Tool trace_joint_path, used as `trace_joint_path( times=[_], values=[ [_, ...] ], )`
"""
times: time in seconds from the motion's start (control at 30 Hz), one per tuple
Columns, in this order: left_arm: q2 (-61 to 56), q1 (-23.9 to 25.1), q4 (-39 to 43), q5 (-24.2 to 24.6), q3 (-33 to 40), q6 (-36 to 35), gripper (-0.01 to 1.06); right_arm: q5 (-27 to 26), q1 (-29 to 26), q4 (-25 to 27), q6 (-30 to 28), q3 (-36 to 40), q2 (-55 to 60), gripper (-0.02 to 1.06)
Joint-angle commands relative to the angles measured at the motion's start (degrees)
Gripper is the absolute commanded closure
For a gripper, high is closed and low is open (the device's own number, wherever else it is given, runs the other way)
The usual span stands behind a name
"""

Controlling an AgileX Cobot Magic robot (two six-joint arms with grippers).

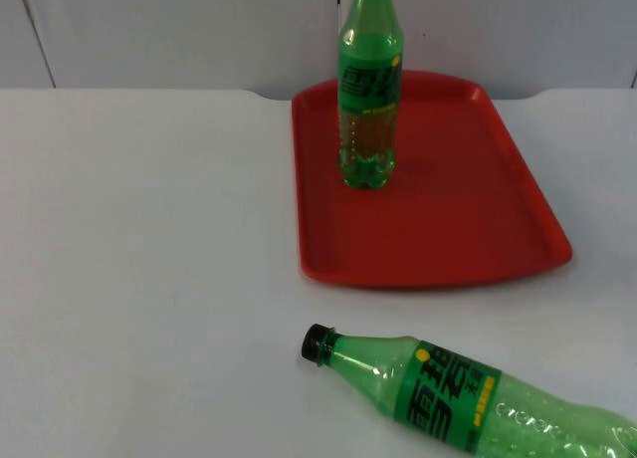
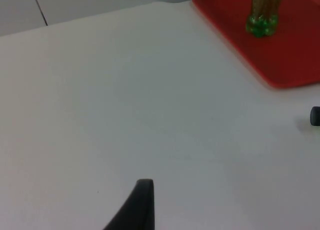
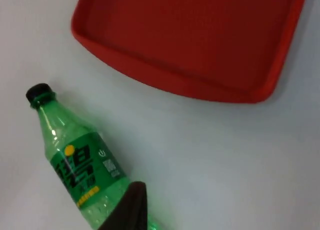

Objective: Place the bottle upright on the tray.

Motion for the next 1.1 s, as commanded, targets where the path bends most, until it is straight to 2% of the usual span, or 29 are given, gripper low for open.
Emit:
trace_joint_path(
  times=[0.0,0.07,0.13,0.23,0.27,0.43,0.47,0.6,1.07],
  values=[
    [-0.2,-0.4,-0.1,0.0,0.3,0.1,0.0,-1.8,2.8,0.2,-0.7,-1.8,2.6,0.06],
    [-0.2,-0.4,-0.1,0.0,0.3,0.1,0.0,-1.8,6.2,0.2,-0.7,-3.8,5.2,0.06],
    [-0.2,-0.4,-0.1,0.0,0.3,0.1,0.0,-1.7,6.8,0.2,-0.7,-4.4,5.9,0.06],
    [-0.2,-0.4,-0.1,0.0,0.3,0.1,0.0,-1.7,12.8,-0.7,-0.7,-7.7,10.0,0.06],
    [-0.2,-0.4,-0.1,0.0,0.3,0.1,0.0,-1.7,12.8,-0.7,-0.7,-7.7,10.0,0.06],
    [-0.2,-0.4,-0.1,0.0,0.3,0.1,0.0,-1.1,22.9,-10.8,0.9,-11.5,15.2,0.06],
    [-0.2,-0.4,-0.1,0.0,0.3,0.1,0.0,-1.1,22.9,-10.8,0.9,-11.5,15.2,0.06],
    [-0.2,-0.4,-0.1,0.0,0.3,0.1,0.0,0.0,28.4,-16.8,4.3,-12.5,18.4,0.06],
    [-0.2,-0.4,0.9,-0.1,0.3,0.1,0.0,0.3,31.1,-17.7,8.6,-12.5,24.5,0.06]
  ],
)
